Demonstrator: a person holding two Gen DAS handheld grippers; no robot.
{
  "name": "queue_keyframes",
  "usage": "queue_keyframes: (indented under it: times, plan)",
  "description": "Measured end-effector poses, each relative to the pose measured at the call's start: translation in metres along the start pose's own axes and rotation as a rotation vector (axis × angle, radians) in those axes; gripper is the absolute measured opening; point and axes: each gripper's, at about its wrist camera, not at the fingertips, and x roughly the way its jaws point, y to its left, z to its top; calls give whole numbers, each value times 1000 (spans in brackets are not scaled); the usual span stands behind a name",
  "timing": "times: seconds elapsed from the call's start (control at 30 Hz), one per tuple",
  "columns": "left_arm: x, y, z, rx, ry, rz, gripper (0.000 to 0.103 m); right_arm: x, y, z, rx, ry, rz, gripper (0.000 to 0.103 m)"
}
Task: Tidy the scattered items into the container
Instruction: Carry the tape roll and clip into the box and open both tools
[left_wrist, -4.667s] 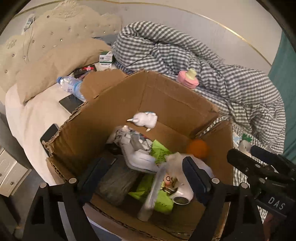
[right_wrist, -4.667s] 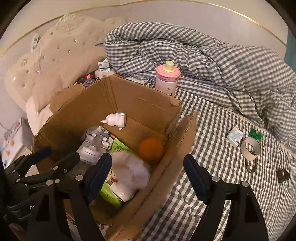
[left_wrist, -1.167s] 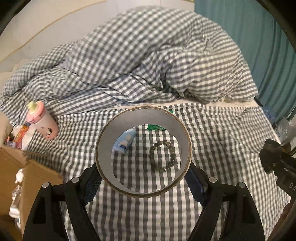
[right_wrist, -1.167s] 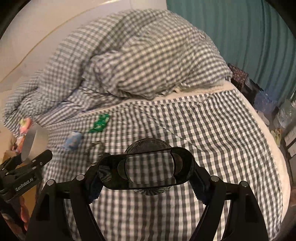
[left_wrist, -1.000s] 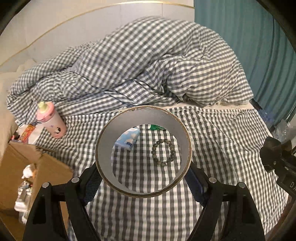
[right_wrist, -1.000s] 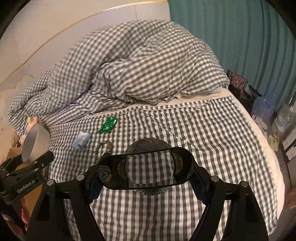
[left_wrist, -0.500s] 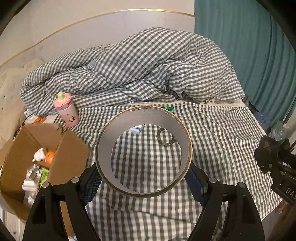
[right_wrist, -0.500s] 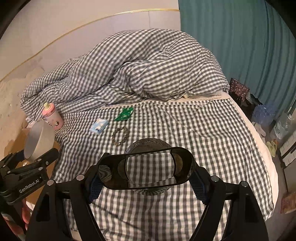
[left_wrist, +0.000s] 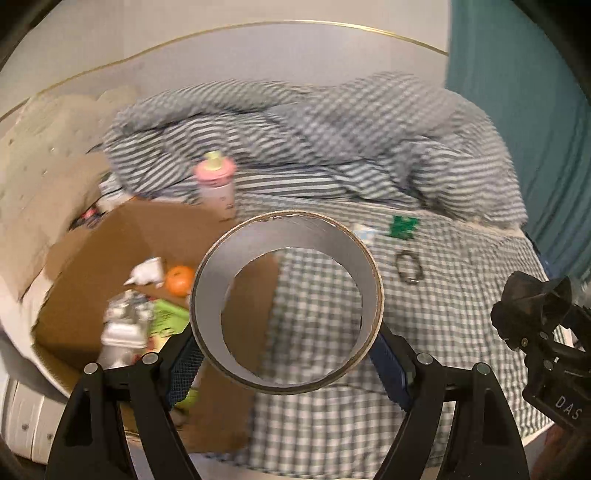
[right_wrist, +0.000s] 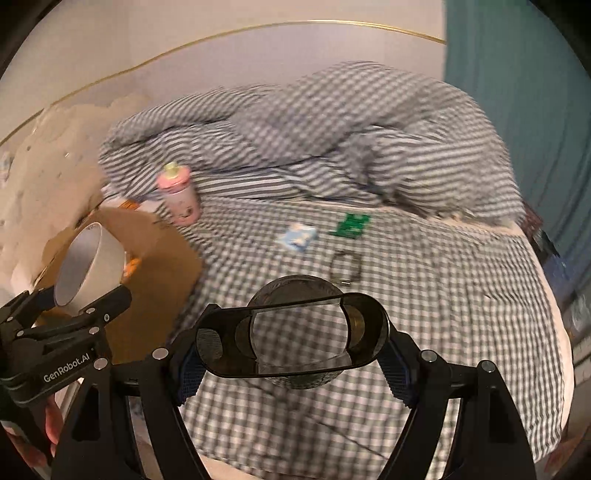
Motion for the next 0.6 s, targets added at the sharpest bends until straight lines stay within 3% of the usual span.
queue_keyframes:
  times: [0.33,0.6]
  plan:
    - [16,112,-6,-124,44,99,83,43,118,25,-143,25,122,78]
    - [47,165,-19,-199,107,139,83,91,193,41,-203,62,231,79]
